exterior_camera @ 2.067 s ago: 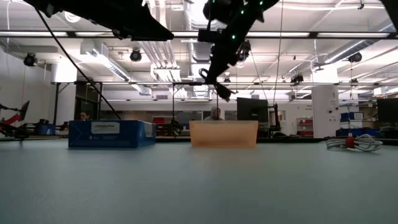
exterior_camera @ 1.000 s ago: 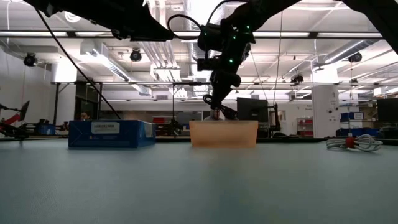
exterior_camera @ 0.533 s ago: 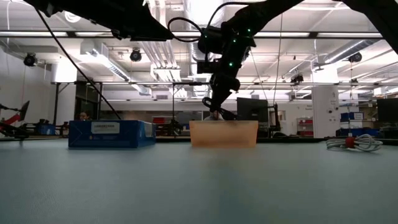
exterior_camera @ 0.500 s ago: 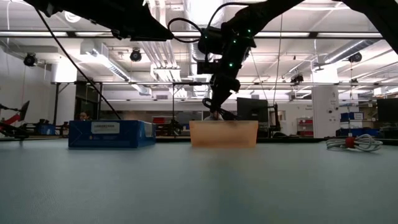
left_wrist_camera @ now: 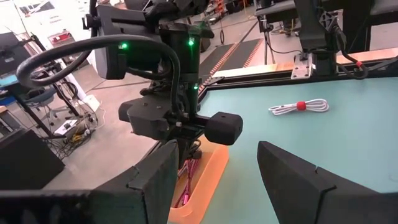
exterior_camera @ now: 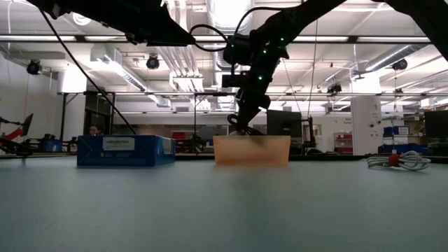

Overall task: Pick and place USB-C Cables
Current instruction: Put the black charger cable into the orange bin

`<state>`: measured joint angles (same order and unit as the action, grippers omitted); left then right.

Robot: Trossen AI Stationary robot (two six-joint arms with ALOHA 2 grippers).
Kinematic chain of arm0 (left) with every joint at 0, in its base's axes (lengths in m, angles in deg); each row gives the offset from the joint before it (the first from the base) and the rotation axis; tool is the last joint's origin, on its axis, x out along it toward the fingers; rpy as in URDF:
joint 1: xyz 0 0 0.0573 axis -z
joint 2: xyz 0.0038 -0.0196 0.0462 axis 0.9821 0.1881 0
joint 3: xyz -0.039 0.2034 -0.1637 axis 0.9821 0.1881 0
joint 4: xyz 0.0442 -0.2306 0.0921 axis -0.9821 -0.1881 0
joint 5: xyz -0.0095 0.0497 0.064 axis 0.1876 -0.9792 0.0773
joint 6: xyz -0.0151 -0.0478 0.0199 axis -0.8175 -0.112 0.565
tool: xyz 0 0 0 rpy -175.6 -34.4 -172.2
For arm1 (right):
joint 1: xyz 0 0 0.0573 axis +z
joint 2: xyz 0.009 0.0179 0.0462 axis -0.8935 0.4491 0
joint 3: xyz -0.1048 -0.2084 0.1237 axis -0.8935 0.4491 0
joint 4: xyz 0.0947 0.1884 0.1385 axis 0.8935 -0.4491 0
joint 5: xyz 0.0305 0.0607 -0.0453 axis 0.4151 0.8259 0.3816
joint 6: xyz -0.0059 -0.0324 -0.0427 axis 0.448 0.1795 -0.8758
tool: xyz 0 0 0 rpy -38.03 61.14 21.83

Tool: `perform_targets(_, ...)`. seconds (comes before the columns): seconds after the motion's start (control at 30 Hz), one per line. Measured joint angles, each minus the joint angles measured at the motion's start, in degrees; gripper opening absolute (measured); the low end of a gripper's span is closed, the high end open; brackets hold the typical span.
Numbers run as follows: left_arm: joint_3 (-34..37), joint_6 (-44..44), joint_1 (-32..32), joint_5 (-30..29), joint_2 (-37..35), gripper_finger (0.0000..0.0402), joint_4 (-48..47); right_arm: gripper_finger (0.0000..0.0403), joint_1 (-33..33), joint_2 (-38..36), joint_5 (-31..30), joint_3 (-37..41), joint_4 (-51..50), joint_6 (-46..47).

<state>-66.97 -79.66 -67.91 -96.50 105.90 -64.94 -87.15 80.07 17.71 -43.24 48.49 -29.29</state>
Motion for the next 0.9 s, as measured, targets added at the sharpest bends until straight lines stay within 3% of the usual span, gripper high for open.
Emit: perform_targets(0.9, -0.2, -0.03, 0.0, 0.02, 0.0, 0.0203, 0.17, 0.0033, 0.04, 0.0, -0.09, 3.47, 3.68, 0.0)
